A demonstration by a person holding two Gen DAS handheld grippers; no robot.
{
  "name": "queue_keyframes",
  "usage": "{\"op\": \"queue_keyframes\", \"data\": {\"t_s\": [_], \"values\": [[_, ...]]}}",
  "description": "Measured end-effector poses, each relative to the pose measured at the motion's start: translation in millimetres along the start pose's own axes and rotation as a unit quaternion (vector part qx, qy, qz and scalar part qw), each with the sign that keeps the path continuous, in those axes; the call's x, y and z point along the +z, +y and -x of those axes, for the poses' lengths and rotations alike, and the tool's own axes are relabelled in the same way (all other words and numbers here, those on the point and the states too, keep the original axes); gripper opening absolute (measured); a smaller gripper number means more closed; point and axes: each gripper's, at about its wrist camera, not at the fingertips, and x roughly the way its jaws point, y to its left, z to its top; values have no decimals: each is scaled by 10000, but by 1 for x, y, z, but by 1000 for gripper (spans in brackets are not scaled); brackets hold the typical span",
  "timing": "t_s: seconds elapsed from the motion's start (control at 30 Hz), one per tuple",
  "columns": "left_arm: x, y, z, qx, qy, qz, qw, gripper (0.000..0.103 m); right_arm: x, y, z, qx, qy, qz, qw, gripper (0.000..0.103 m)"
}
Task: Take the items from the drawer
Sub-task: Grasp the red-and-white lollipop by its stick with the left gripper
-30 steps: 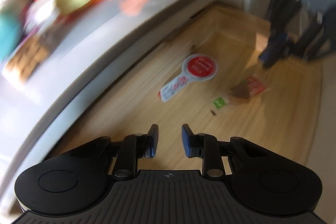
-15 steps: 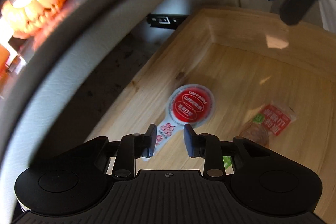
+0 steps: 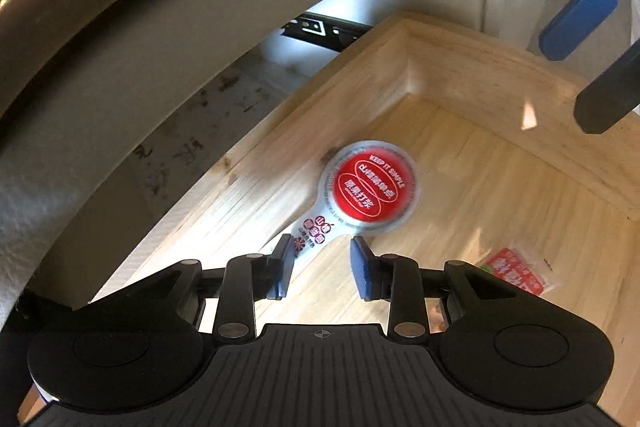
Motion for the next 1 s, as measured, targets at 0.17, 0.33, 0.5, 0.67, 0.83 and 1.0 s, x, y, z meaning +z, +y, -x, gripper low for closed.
{"op": "queue_keyframes", "data": {"t_s": [0.17,0.33,0.5,0.67,0.83,1.0], "values": [[1,3,7,-677,21,137,9976,33,-2,2,3,-21,-5,-16,10000,48],[-2,-12,30,-1090,-43,-415,9932,28,-4,-3,8,-38,-64,-101,9999,50],[-2,-26,54,-577,-77,-71,9983,29,-2,1,3,-56,-117,-119,9998,51],[13,-11,44,-647,30,507,9966,29,-3,-1,6,-114,-185,-176,9996,51],[25,-20,17,-400,262,604,9970,30,-2,-9,7,-138,-238,-422,9987,52],[27,-22,9,-308,473,796,9952,32,-3,-9,6,-161,-247,-432,9986,53]]}}
